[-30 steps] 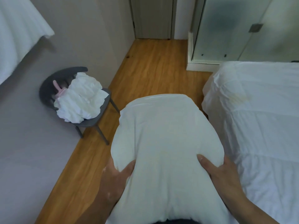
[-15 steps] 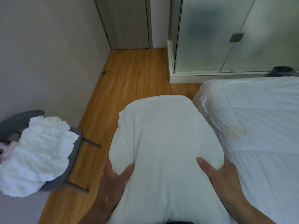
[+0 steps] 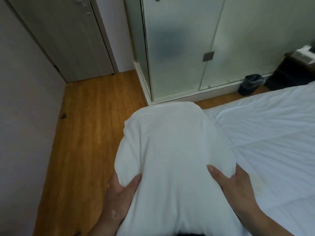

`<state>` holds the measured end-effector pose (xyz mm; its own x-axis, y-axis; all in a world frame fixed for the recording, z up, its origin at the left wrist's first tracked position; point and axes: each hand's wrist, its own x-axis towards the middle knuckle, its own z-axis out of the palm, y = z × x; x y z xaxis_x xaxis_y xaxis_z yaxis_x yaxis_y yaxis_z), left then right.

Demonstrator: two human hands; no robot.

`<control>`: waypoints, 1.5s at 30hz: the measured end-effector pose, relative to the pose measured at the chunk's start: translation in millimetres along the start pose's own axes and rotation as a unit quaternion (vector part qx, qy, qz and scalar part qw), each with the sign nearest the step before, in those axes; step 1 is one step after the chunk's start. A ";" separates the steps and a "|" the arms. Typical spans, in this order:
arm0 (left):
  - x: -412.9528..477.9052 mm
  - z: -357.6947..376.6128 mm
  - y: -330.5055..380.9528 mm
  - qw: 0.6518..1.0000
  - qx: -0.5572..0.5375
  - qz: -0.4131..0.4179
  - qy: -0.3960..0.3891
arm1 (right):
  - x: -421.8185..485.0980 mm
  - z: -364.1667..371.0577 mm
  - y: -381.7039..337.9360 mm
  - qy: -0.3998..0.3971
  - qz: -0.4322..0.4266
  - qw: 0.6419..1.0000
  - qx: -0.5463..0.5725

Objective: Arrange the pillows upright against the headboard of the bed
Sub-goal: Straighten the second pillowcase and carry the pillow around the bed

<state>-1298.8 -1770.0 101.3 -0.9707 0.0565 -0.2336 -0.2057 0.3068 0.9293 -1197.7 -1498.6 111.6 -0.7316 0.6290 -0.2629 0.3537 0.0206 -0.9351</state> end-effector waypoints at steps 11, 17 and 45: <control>269.4 99.3 99.2 0.995 0.066 0.024 -0.078 | 234.0 39.7 -58.0 0.079 0.042 0.996 0.028; 386.0 178.7 168.2 0.992 0.031 0.047 -0.115 | 360.0 27.4 -103.3 0.114 0.043 0.992 0.035; 834.1 582.0 378.2 0.829 0.159 0.169 -0.508 | 731.4 28.3 -187.5 0.528 0.167 0.822 0.132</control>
<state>-2114.0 -1053.9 91.3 -0.3270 0.9125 -0.2458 0.2576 0.3363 0.9058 -1815.6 -1064.5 88.0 0.3441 0.8924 -0.2920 0.1913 -0.3711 -0.9087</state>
